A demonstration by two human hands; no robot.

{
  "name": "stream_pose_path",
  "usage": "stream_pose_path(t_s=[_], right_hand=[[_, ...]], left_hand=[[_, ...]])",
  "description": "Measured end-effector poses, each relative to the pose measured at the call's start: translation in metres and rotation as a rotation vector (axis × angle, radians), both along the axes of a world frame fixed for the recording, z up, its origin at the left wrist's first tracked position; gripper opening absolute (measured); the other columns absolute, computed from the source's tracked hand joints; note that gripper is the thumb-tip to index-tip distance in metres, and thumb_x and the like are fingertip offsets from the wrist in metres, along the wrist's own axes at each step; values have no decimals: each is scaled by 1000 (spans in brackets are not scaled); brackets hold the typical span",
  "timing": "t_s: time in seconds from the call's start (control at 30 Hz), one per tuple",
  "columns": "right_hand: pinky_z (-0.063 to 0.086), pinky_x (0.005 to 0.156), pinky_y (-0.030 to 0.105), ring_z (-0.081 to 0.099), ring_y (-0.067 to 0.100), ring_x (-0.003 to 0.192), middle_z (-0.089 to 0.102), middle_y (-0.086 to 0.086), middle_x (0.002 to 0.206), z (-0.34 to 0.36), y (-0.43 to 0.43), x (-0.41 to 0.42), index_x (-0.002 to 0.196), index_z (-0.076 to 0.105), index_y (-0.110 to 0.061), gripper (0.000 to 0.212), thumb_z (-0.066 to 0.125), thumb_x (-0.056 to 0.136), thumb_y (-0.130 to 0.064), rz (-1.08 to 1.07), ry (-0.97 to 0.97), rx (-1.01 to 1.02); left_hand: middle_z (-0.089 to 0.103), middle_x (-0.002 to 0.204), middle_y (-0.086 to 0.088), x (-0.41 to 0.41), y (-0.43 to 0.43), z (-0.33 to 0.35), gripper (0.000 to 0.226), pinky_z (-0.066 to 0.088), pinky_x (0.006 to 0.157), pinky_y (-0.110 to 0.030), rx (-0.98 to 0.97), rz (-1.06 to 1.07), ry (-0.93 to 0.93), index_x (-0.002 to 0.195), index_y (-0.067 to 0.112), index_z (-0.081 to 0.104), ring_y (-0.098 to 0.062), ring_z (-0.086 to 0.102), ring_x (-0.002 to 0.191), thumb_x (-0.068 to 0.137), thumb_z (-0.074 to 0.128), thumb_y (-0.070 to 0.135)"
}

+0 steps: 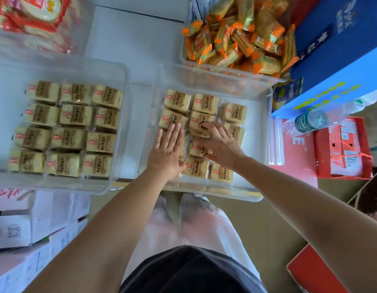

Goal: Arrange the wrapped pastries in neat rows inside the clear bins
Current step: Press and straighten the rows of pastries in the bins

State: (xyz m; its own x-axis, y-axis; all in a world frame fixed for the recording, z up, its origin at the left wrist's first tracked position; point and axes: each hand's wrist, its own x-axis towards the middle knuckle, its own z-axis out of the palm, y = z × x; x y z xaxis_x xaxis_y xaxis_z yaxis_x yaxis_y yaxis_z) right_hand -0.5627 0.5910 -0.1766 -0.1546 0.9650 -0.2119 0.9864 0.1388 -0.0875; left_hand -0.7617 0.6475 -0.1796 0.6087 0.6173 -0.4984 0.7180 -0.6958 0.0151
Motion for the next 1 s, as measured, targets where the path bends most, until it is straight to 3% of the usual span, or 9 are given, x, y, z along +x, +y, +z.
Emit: stream_pose_path(t_s=[0.17,0.23,0.33,0.4,0.53,0.73,0.83,1.0], right_hand=[[3,117,48,12,35,143,20,13,153,3,3,1,129,54,-38,57,74,76,-35,-10,47,-54],[-1,118,48,2,32,145,8,11,156,6,2,5,137,43,-40,61,65,81,-45,21,92,-87],[-8,116,50,-18,26,144,-15,8,157,9,-7,6,149,14,-37,93,46,72,-77,56,76,-166],[-13,114,52,-26,28,141,-25,10,154,5,-12,0,150,7,-33,105,45,66,-83,87,1,-207],[-9,112,61,-28,35,139,-26,17,153,-2,-12,-8,144,24,-30,94,64,67,-68,101,-41,-205],[-9,111,64,-27,38,139,-24,16,154,-1,-15,-7,125,47,-45,59,72,72,-52,142,53,-191],[-11,110,64,-29,34,139,-23,13,154,-2,-17,-10,125,49,-50,64,70,66,-62,120,85,-205],[-11,112,60,-25,29,142,-17,8,157,1,-19,-4,122,54,-46,64,74,63,-56,95,104,-203]], left_hand=[[-45,146,-12,0,4,0,91,-17,117,-49,-4,-14,-19,143,5,-34,-26,-40,137,96,24,58],[-44,147,-12,-1,4,0,90,-17,117,-48,-11,-11,-34,143,6,-34,-26,-39,137,96,23,59],[-46,146,-10,-3,5,1,91,-19,116,-47,-18,-10,-71,142,7,-35,-24,-38,138,94,16,65],[-45,147,-10,-2,5,0,90,-19,116,-47,-7,2,-93,141,8,-36,-24,-38,139,94,14,66],[-42,149,-11,-2,4,-5,89,-17,117,-47,16,-2,-105,141,7,-36,-25,-36,140,95,15,64],[-41,150,-10,-4,5,-9,90,-20,116,-45,26,0,-132,139,7,-37,-25,-35,140,95,16,65],[-41,151,-10,-4,5,-10,89,-17,117,-46,24,-5,-138,139,8,-38,-25,-35,140,95,16,64],[-40,150,-10,-4,5,-8,88,-18,117,-46,22,-7,-128,138,8,-37,-25,-35,140,96,16,63]])
